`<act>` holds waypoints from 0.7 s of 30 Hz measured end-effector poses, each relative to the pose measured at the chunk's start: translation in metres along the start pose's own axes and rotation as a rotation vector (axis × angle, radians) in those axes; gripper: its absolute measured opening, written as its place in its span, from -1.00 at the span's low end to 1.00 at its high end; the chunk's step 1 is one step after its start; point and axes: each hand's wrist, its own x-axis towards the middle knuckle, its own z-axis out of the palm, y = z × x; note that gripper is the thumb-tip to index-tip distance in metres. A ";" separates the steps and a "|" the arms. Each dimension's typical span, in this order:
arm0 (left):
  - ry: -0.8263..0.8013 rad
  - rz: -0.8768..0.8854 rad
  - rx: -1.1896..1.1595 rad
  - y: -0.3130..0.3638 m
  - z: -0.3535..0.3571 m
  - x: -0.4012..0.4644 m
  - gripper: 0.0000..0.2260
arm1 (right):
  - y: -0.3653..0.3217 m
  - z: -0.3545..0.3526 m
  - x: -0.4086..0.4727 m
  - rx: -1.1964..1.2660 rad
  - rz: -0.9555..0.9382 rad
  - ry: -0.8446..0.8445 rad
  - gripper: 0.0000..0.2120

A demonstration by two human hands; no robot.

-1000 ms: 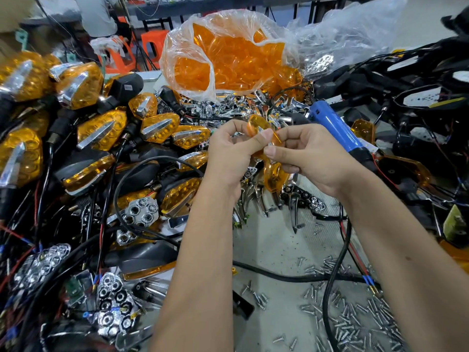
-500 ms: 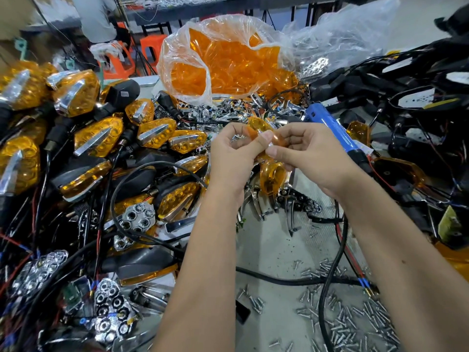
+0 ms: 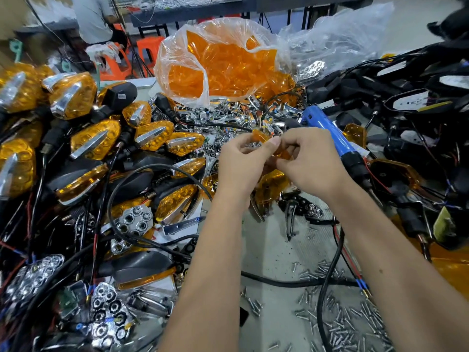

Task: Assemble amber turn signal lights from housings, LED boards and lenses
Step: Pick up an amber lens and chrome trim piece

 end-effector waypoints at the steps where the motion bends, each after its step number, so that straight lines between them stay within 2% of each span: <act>1: 0.006 0.008 0.003 0.001 0.000 0.000 -0.93 | 0.000 -0.003 0.001 -0.003 -0.008 -0.009 -0.72; 5: -0.038 -0.023 0.039 0.000 0.002 0.001 -0.78 | 0.006 -0.023 0.006 -0.115 0.087 -0.119 -0.82; 9: -0.226 0.087 0.514 -0.005 -0.001 0.003 -0.78 | 0.013 -0.042 0.006 -0.298 0.218 -0.219 -0.76; 11: -0.258 0.117 0.677 -0.007 -0.004 0.004 -0.75 | 0.013 -0.049 0.007 -0.341 0.254 -0.290 -0.75; 14: -0.153 0.154 0.777 -0.007 -0.010 0.005 -0.81 | 0.011 -0.056 0.007 -0.338 0.309 -0.370 -0.74; 21: 0.031 0.241 0.779 -0.007 -0.010 0.006 -0.88 | 0.012 -0.068 0.004 0.002 0.296 -0.355 -0.86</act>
